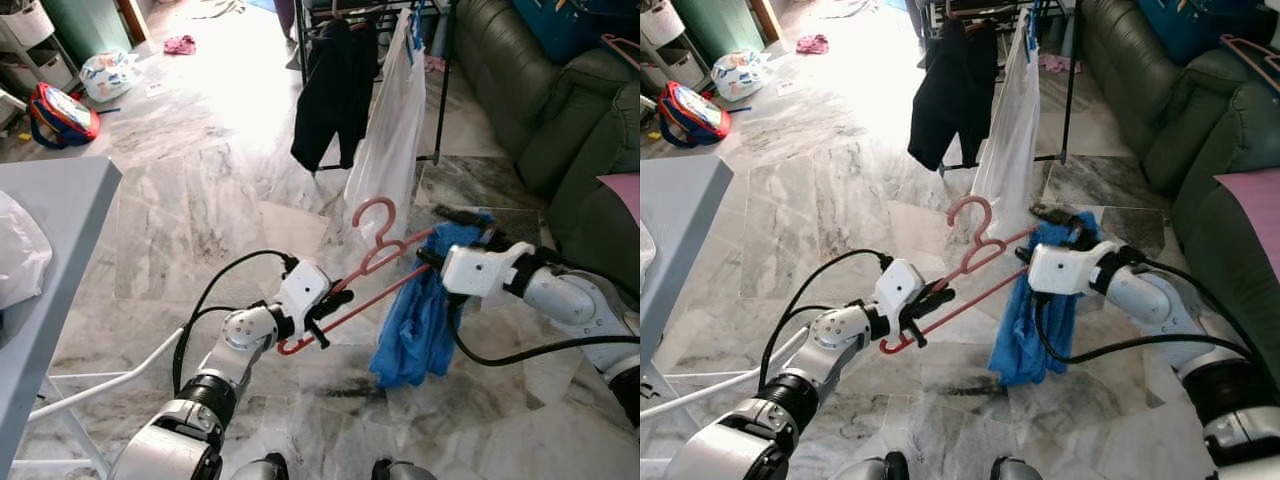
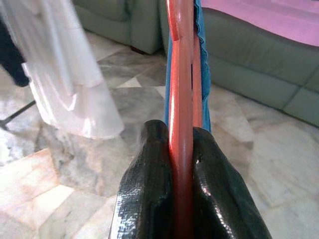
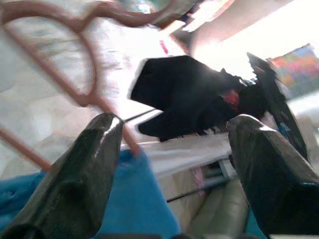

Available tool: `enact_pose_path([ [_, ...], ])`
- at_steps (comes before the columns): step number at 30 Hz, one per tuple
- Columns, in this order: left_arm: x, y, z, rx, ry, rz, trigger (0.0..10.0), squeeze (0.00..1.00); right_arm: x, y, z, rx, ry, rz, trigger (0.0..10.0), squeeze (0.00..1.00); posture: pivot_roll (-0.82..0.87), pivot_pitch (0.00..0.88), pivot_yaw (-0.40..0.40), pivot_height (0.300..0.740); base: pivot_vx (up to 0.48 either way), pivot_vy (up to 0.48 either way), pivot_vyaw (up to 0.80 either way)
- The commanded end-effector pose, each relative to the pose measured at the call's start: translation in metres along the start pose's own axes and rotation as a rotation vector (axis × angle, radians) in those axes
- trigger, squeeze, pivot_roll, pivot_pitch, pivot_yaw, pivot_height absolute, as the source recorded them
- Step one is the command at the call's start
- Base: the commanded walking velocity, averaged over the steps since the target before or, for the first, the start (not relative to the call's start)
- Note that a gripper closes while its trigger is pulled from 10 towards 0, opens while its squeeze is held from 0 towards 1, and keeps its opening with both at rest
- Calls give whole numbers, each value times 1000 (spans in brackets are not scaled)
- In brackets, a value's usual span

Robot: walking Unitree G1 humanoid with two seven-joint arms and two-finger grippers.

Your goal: Hang hanger

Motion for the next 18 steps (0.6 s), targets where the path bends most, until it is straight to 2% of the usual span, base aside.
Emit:
enact_pose_path([
  [1, -11, -4, 8, 45, 1, 55, 0, 0, 0, -7, -15, -110, 127, -115, 10000, 1000, -70, 203, 61, 740, 0, 0, 0],
  [2, -11, -4, 8, 45, 1, 55, 0, 0, 0, -7, -15, -110, 127, -115, 10000, 1000, -70, 203, 61, 740, 0, 0, 0],
  [3, -14, -5, 9, 54, -4, 68, 0, 0, -6, -11, -23, -175, 201, -165, 10000, 1000, -70, 207, 61, 740, 0, 0, 0],
  [4, -14, -5, 9, 54, -4, 68, 0, 0, -6, -11, -23, -175, 201, -165, 10000, 1000, -70, 207, 61, 740, 0, 0, 0],
  [5, -15, -5, 11, 61, -6, 69, 0, 0, -14, -14, -29, -222, 266, -190, 10000, 910, -74, 211, 61, 740, 0, 0, 0],
  [6, -15, -6, 12, 69, -7, 67, 0, 0, -23, -17, -35, -271, 322, -208, 10000, 690, -73, 213, 62, 740, 0, 0, 0],
  [7, -15, -7, 13, 75, -6, 64, 0, 0, -33, -20, -39, -312, 365, -214, 10000, 635, -71, 215, 63, 740, 0, 0, 0],
  [8, -15, -8, 14, 79, -6, 62, 0, 0, -39, -22, -41, -338, 389, -217, 10000, 635, -71, 215, 63, 740, 0, 0, 0],
  [9, -15, -8, 14, 83, -4, 54, 0, 0, -46, -23, -43, -356, 409, -214, 10000, 435, -70, 217, 65, 740, 0, 0, 0],
  [10, -14, -9, 15, 87, 0, 46, 0, 0, -54, -25, -45, -386, 447, -215, 10000, 0, -68, 218, 65, 740, 0, 0, 0],
  [12, -13, -10, 16, 94, 7, 33, 0, 0, -66, -28, -50, -431, 499, -214, 10000, 0, -65, 219, 65, 740, 0, 0, 0],
  [13, -13, -10, 16, 94, 7, 33, 0, 0, -66, -28, -50, -431, 499, -214, 10000, 0, -65, 219, 65, 740, 0, 0, 0],
  [15, -12, -13, 21, 116, 20, 13, 0, 0, -85, -30, -54, -482, 615, -201, 10000, 0, -60, 218, 65, 740, 0, 0, 0],
  [18, -10, -16, 26, 138, 29, -13, 0, 0, -97, -30, -57, -514, 644, -165, 10000, 0, -54, 219, 67, 740, 0, 0, 0],
])
Point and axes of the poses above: a point about 5 cm out from each wrist's last joint towards the gripper, its own y axis pointing out of the wrist towards the gripper, its own z axis along the axis of the wrist's last joint, x = y × z, the point moved 4 cm from there along y, pointing out of the wrist towards the gripper, and after that the axes turned 8 degrees about -y, right-handed, at the moved point
